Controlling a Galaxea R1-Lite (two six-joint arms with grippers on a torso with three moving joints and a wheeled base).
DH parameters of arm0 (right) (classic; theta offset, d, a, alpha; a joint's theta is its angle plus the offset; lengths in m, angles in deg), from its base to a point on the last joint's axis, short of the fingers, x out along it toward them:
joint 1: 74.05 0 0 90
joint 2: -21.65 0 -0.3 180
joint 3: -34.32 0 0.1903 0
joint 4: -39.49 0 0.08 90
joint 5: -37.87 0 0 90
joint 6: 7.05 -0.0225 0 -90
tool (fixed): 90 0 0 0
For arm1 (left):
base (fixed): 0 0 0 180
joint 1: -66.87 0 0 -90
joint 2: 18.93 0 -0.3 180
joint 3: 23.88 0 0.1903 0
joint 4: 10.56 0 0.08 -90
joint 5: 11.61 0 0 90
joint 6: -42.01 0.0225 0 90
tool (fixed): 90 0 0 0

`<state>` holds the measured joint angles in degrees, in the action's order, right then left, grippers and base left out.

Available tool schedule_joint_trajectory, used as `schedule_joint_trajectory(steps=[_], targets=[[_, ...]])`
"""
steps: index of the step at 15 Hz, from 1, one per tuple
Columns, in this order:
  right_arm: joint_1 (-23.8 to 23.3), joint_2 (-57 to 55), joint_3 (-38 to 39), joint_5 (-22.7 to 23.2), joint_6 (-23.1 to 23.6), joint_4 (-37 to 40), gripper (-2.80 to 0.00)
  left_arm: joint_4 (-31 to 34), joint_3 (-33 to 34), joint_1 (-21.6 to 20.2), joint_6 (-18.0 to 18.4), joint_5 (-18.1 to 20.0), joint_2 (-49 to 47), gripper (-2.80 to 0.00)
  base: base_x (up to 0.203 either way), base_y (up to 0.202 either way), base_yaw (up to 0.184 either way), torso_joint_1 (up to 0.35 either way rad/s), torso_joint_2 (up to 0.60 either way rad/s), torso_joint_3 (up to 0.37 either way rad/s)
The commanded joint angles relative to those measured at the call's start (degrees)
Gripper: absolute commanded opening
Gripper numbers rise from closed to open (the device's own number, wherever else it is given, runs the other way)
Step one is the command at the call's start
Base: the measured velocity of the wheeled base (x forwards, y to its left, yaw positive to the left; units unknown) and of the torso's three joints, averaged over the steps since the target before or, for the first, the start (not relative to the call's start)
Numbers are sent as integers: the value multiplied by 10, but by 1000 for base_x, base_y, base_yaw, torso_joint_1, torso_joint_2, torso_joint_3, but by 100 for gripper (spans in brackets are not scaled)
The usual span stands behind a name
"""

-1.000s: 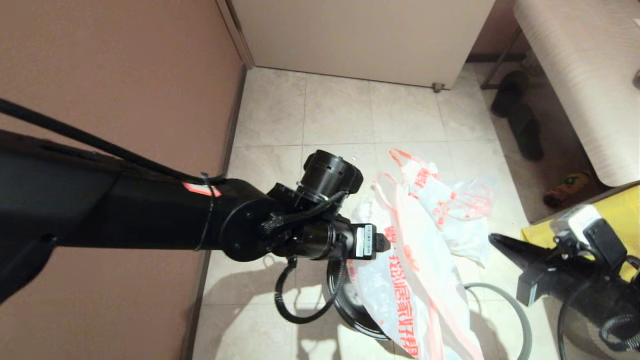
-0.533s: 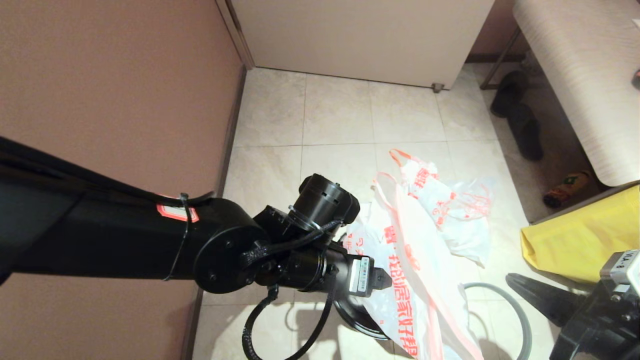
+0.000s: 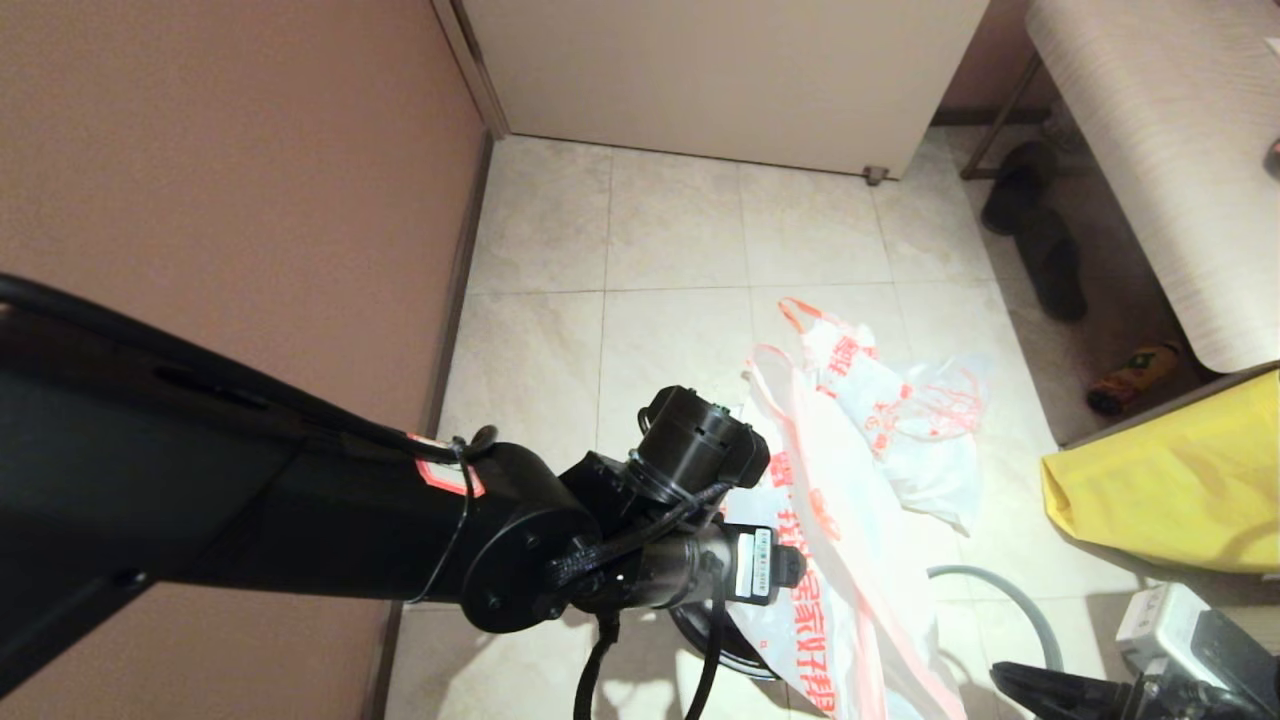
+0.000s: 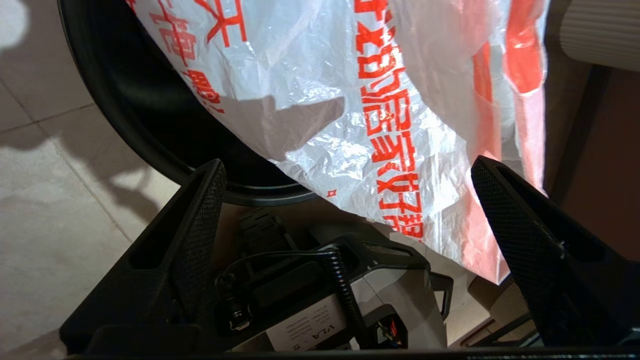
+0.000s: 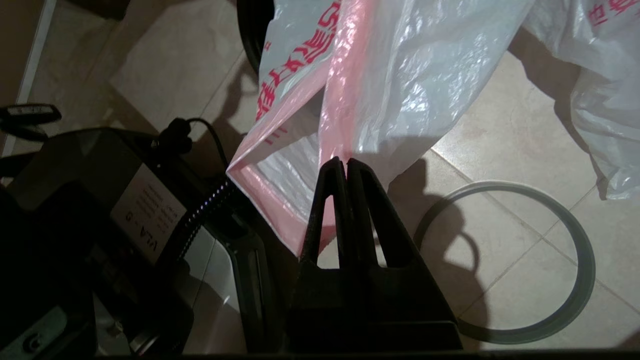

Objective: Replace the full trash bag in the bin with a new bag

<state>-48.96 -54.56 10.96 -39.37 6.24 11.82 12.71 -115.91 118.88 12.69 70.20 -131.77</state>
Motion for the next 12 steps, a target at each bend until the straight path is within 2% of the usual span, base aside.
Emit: schedule_joint_trajectory(steps=[1,2,3,5,8,9,12], targets=[[10,11,0,2,10,24,-280,0,0,0,-11,-6,-9,0,0,0,0,0,0,0],[10,15,0,6,28,39,0,0,0,1,-17,-8,-12,0,0,0,0,0,0,0],[16,16,0,22,45,53,0,-1,-1,3,-20,-13,-19,0,0,0,0,0,0,0],[30,14,0,30,37,54,0,-2,-3,3,-21,-15,-24,0,0,0,0,0,0,0],[26,-19,0,35,38,51,0,1,4,-4,-23,-30,-12,0,0,0,0,0,0,0],[25,-39,0,35,40,50,0,1,16,-19,-21,-28,16,0,0,0,0,0,0,0],[41,-67,0,31,49,45,0,2,40,-75,-15,10,100,0,0,0,0,0,0,0]])
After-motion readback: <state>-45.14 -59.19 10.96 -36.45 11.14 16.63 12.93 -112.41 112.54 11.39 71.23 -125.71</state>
